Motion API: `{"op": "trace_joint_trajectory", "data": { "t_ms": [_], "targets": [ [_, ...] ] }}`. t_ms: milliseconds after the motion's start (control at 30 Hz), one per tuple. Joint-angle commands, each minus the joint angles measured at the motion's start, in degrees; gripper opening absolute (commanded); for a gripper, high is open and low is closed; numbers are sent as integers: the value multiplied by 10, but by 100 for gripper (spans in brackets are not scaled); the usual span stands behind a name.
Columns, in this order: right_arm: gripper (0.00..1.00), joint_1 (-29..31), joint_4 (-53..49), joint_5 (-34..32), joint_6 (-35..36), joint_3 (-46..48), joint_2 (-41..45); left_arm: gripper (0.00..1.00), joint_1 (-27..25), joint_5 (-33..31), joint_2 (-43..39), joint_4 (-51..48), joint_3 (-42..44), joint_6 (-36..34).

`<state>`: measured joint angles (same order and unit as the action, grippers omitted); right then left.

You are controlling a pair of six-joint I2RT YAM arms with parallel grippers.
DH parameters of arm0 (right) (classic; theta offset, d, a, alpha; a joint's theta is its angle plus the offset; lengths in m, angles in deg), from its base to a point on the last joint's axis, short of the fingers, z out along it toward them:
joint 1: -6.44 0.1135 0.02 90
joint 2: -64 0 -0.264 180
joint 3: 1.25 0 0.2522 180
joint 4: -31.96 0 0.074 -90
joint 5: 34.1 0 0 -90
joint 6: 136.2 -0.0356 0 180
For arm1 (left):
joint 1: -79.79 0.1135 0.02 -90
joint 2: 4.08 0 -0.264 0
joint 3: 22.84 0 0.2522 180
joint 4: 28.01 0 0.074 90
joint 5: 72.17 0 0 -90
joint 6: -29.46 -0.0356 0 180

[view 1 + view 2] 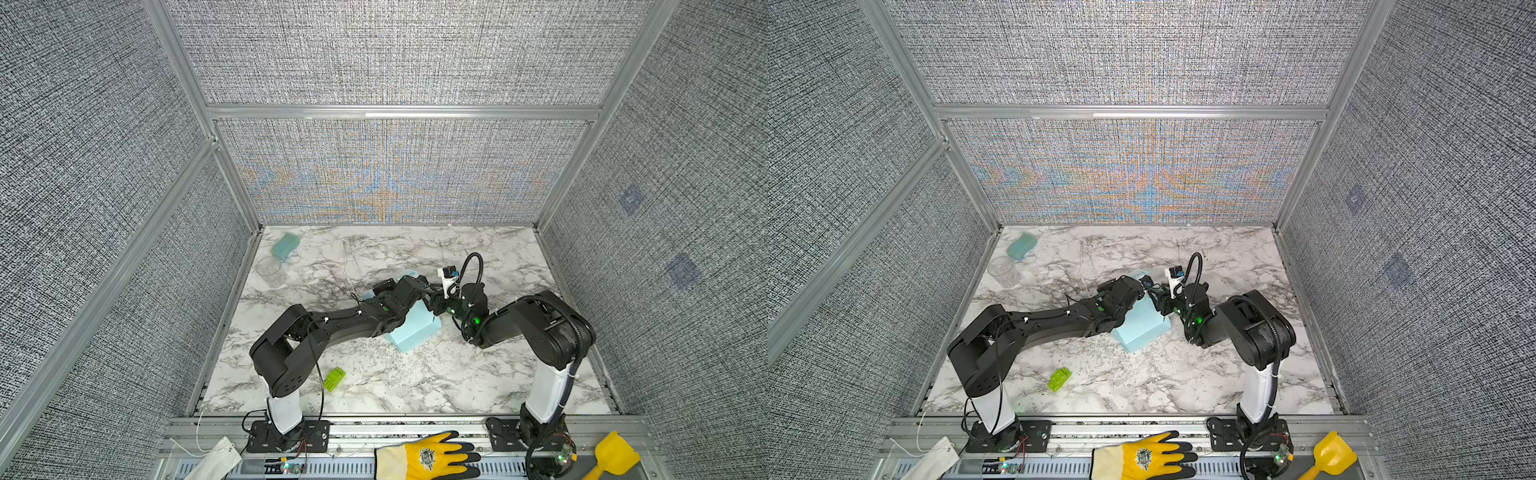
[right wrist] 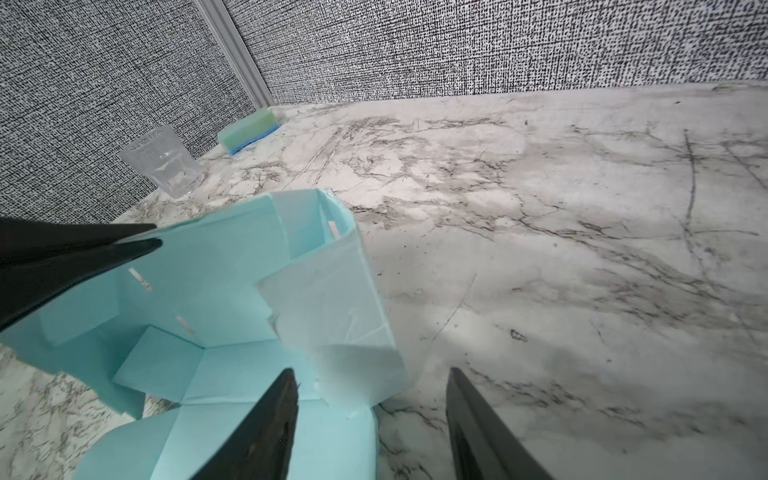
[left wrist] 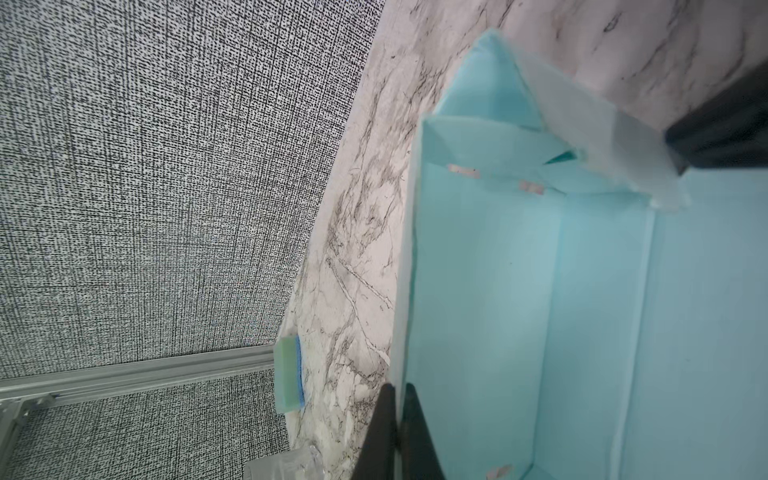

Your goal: Fold the paper box

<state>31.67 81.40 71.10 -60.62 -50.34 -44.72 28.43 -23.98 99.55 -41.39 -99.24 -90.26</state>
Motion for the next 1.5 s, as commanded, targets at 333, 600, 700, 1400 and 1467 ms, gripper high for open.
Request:
{"op": "trace_joint_trajectory", "data": {
  "t_ms": [333,600,700,1400,1467],
  "targets": [
    [63,38,6,-113,10,-21,-19,0,-1,47,8,-48,3,23],
    [63,45,4,-141,-2,-41,-32,0,-1,48,11,-50,1,23],
    [62,45,10,-149,-3,-35,-29,0,-1,48,14,-50,1,23],
    [23,51,80,-142,-8,19,-3,0,-2,24,32,-75,-24,30],
    [26,50,88,-138,-6,31,5,0,-2,24,30,-75,-25,27]
  ]
}}
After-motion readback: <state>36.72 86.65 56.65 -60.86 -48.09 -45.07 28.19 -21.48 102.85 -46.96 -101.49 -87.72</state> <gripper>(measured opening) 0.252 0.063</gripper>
